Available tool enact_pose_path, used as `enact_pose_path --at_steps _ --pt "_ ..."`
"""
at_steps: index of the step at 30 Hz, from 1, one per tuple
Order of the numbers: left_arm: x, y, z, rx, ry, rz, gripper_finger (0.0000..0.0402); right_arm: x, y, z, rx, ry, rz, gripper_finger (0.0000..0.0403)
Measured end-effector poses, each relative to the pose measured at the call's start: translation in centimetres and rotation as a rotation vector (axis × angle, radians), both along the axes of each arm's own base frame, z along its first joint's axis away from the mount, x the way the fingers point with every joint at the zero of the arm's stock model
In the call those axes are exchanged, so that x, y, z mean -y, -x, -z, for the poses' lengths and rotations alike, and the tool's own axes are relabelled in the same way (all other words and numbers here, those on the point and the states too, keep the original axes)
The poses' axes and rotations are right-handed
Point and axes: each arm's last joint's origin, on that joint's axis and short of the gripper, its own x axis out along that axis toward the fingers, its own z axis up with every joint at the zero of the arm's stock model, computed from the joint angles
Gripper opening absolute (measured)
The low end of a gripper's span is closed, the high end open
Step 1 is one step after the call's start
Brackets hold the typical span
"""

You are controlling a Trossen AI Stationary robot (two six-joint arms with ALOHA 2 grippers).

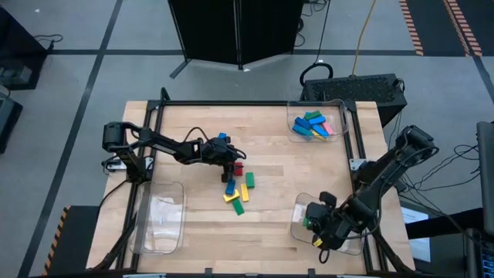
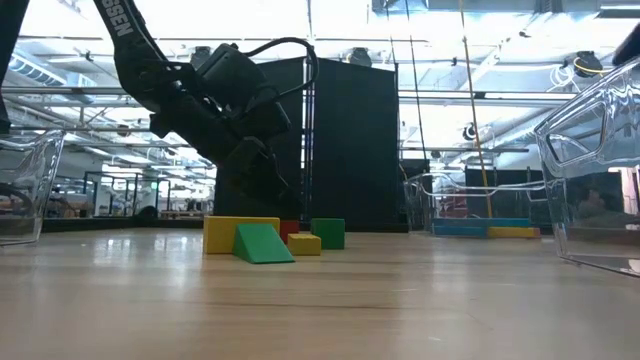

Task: Sort blocks by size
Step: Put the green triangle block into the bottom right transparent bin

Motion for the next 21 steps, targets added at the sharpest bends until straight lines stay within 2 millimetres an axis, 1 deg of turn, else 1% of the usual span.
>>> enact_pose_path --at_steps 4,6,9,15,21 --pt "0.0 -0.1 -0.1 0.019 -0.003 0.0 0.0194 0.1 0.1 2.5 0.038 -0.059 0.036 0.0121" --pt "0.0 -0.1 -0.2 0.021 -0.003 0.0 0.0194 0.4 0.4 3.7 0.029 -0.077 0.063 0.0121" --pt "0.0 -0.1 -0.2 0.02 -0.003 0.0 0.0194 0.9 0.9 5.1 0.001 -0.101 0.1 0.0121" --pt "0.0 -0.1 -0.2 0.02 -0.002 0.0 0.0194 1.0 1.0 6.0 0.022 -0.135 0.13 0.0124" --pt "0.0 -0.1 -0.2 0.019 -0.002 0.0 0.0194 0.9 0.9 6.5 0.021 -0.147 0.164 0.0149"
